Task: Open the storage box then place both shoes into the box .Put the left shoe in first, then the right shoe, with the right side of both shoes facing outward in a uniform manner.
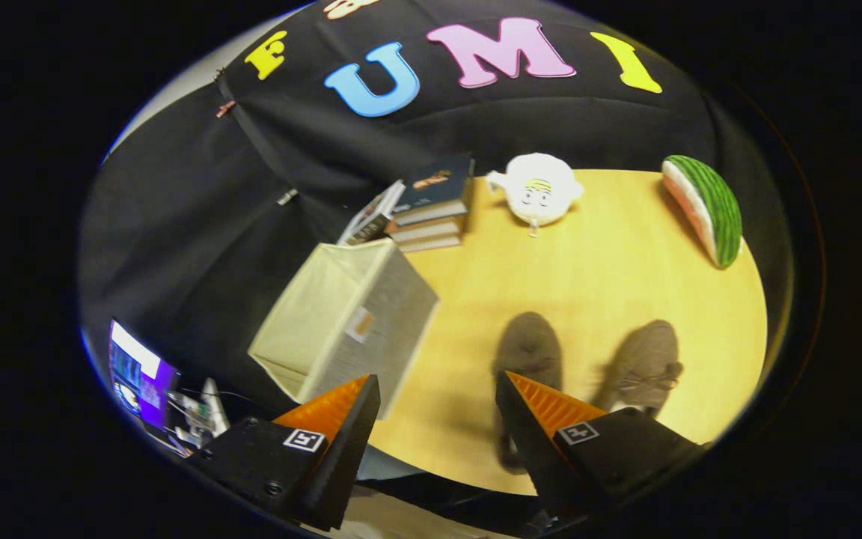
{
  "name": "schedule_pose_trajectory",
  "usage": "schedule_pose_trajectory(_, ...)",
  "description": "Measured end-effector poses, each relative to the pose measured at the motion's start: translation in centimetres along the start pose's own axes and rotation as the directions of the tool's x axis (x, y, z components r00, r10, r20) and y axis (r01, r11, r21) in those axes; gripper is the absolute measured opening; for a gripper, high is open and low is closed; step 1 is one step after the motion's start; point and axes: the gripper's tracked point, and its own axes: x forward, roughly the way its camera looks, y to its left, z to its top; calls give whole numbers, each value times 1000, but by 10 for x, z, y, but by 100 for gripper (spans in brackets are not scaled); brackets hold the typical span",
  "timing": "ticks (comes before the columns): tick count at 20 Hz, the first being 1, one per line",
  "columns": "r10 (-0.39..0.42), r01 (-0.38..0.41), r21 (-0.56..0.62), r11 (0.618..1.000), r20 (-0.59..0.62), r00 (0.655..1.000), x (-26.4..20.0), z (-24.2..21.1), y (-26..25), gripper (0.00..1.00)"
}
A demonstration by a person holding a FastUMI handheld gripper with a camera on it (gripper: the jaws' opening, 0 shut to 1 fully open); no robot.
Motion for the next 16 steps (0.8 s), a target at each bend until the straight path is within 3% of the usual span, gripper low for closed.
schedule_pose_trajectory(1, -38, 37, -39, 999, -19, 999, 3, -9, -19, 96)
schedule_pose_trajectory(3, -98, 90, -126, 988, -65, 993, 8, -26, -48, 86)
schedule_pose_trajectory(5, -133, 112, -191, 975, -104, 986, 24, -41, -66, 85)
schedule_pose_trajectory(6, -142, 118, -204, 972, -107, 984, 33, -42, -70, 78)
schedule_pose_trajectory(8, -163, 136, -210, 968, -114, 980, 51, -43, -78, 78)
schedule_pose_trajectory(13, -210, 183, -219, 958, -109, 972, 86, -38, -87, 67)
schedule_pose_trajectory(15, -239, 215, -211, 954, -96, 966, 96, -35, -89, 59)
schedule_pose_trajectory(16, -260, 235, -213, 948, -97, 961, 100, -37, -92, 49)
